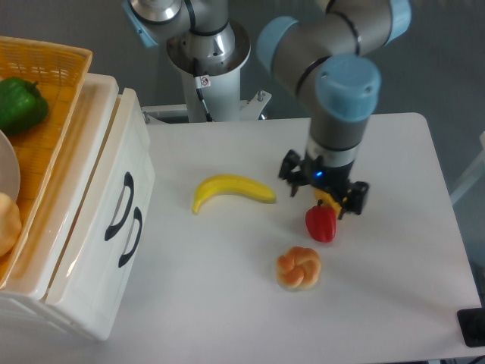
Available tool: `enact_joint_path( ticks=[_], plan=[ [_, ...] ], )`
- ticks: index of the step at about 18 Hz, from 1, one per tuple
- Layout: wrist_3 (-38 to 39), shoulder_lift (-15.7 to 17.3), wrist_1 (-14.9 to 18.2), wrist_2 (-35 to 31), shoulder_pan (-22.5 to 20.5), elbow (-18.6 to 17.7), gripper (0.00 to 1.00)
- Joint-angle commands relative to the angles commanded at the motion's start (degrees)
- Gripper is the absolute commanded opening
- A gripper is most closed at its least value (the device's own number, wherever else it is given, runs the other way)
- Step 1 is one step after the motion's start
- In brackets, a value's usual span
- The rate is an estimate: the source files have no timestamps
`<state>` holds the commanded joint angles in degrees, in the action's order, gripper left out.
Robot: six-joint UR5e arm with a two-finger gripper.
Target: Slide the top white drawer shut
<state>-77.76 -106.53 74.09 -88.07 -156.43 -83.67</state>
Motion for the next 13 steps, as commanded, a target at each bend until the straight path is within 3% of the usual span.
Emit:
enact_joint_path(
  ticks=[7, 13],
  plan=[
    [-7.8, 1.6, 1.3, 0.1, -7.1, -0.1, 1.0],
    [-10.0, 2.1, 1.3, 0.4, -8.9, -0.1, 1.0]
  ],
)
